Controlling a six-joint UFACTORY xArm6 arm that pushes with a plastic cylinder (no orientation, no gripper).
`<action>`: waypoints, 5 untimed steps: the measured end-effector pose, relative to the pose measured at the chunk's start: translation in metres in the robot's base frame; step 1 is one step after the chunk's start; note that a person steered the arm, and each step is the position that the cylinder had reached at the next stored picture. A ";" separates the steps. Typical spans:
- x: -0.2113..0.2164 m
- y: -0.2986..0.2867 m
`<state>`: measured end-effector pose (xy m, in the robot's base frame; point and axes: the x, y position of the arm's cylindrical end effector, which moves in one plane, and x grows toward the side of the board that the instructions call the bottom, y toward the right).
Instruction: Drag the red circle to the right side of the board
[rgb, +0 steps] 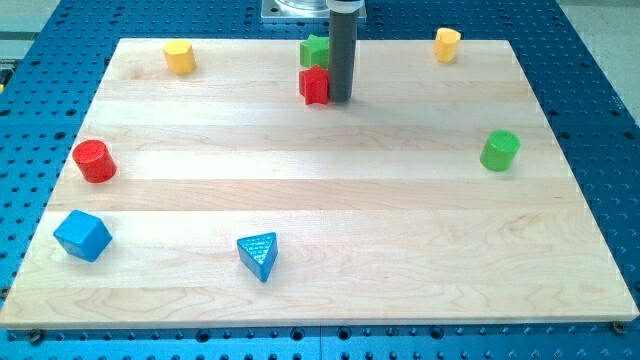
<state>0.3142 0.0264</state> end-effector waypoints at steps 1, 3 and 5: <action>0.051 -0.008; 0.165 -0.146; 0.181 -0.299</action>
<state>0.4956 -0.2723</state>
